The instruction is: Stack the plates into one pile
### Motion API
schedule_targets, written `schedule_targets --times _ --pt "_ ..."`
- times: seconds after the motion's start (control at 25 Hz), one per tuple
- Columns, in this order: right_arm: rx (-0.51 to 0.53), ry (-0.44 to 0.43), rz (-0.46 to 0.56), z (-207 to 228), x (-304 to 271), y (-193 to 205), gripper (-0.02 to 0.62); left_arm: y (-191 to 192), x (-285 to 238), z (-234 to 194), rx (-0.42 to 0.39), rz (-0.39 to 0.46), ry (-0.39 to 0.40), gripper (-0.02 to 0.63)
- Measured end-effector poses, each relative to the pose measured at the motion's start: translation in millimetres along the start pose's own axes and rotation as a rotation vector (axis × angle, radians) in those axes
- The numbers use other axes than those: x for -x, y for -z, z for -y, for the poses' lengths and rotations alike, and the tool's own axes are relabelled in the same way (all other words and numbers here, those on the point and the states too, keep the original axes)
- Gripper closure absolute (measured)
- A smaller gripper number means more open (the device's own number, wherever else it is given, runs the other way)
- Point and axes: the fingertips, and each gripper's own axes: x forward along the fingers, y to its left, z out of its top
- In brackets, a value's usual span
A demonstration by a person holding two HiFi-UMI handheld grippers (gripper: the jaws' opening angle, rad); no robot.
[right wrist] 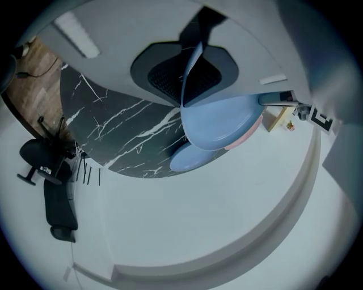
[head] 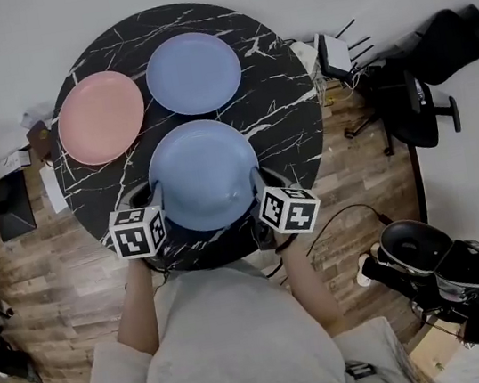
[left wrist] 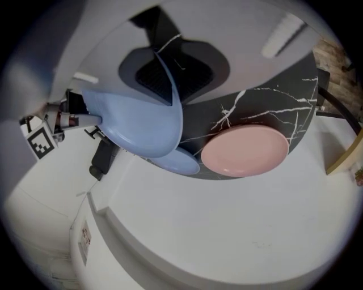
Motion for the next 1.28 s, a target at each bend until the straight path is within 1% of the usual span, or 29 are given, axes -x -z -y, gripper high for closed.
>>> schedule_targets --times 0.08,0.2,0.4,0.6,0.84,1.0,1.16,1.28 --pt "0.009 -0.01 0.013 -7 -2 -11 0.578 -11 5 -4 0.0 0.02 -0.007 0.5" --pt "0.032 -0.024 0.016 -19 -7 -24 0.578 -22 13 -12 0.024 0.04 -0.014 0.501" --pt "0.075 -0.064 0.047 -49 -15 -51 0.578 -42 30 -32 0.044 0.114 -0.054 0.502" --pt "0.14 -0.114 0.068 -85 -29 -81 0.58 -63 47 -57 0.096 0.185 -0.075 0.501" --pt "0.225 -0.18 0.095 -136 -44 -113 0.578 -88 72 -92 0.12 0.265 -0.124 0.5" --pt "0.279 -0.22 0.089 -164 -55 -125 0.578 -92 85 -111 0.15 0.298 -0.168 0.499" --pt "0.318 -0.265 0.063 -185 -71 -130 0.578 -90 94 -127 0.184 0.312 -0.215 0.497" --pt "0.35 -0.295 0.044 -200 -81 -133 0.578 -90 98 -139 0.219 0.323 -0.235 0.497"
